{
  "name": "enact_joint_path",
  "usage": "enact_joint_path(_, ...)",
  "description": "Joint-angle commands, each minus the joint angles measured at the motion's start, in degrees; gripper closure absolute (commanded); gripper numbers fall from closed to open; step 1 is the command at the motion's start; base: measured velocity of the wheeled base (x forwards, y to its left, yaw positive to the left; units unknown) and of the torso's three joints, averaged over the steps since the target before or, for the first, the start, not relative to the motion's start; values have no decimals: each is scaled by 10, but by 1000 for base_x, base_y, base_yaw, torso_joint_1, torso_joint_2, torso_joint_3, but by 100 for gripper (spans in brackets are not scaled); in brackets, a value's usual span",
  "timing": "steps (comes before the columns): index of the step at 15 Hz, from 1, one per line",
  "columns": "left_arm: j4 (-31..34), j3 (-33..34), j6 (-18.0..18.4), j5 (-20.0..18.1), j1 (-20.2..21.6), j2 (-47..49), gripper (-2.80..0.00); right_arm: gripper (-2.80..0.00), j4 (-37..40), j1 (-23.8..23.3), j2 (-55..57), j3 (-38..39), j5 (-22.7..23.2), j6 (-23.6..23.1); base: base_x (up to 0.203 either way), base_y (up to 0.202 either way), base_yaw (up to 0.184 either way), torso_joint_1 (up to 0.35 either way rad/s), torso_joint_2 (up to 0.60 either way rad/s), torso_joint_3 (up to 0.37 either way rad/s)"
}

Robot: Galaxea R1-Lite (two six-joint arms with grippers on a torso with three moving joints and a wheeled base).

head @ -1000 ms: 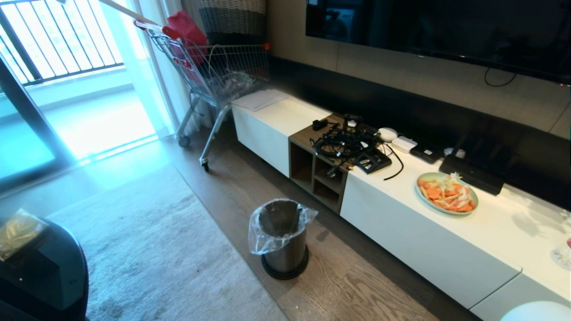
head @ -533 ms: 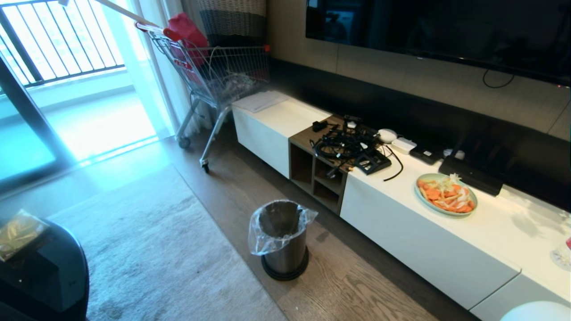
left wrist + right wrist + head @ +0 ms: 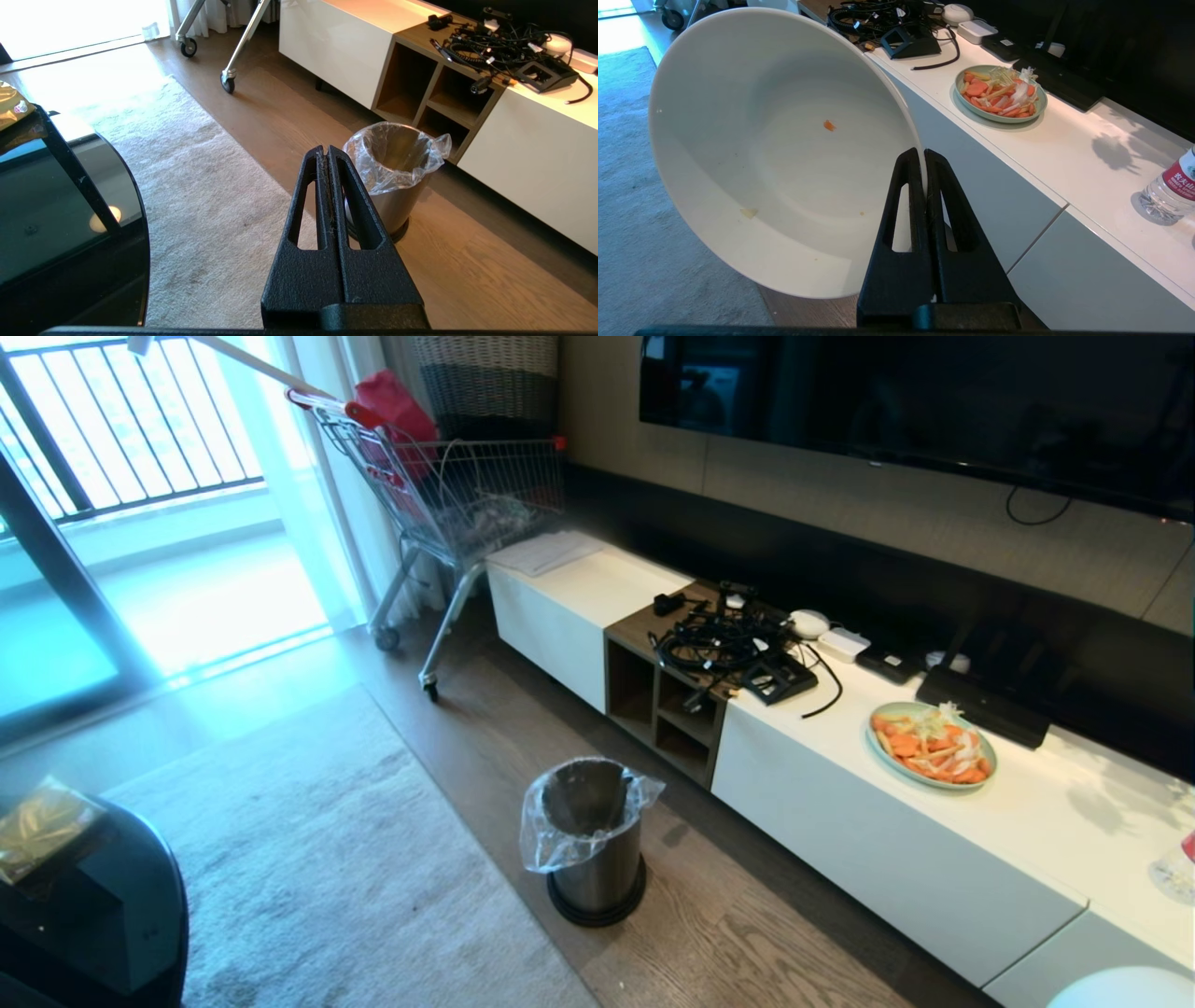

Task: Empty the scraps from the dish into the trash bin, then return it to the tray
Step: Put the bowl back to the table

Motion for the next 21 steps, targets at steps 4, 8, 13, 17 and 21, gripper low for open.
enact_joint_path(4,0,0,-1,0,0,0,0,0,0,0,1,0,0,-1,0,0,0,0,0,0)
enact_joint_path(8,0,0,-1,0,0,0,0,0,0,0,1,0,0,-1,0,0,0,0,0,0)
enact_joint_path(13,0,0,-1,0,0,0,0,0,0,0,1,0,0,-1,0,0,0,0,0,0)
enact_joint_path(17,0,0,-1,0,0,0,0,0,0,0,1,0,0,-1,0,0,0,0,0,0)
enact_joint_path(21,0,0,-1,0,0,0,0,0,0,0,1,0,0,-1,0,0,0,0,0,0)
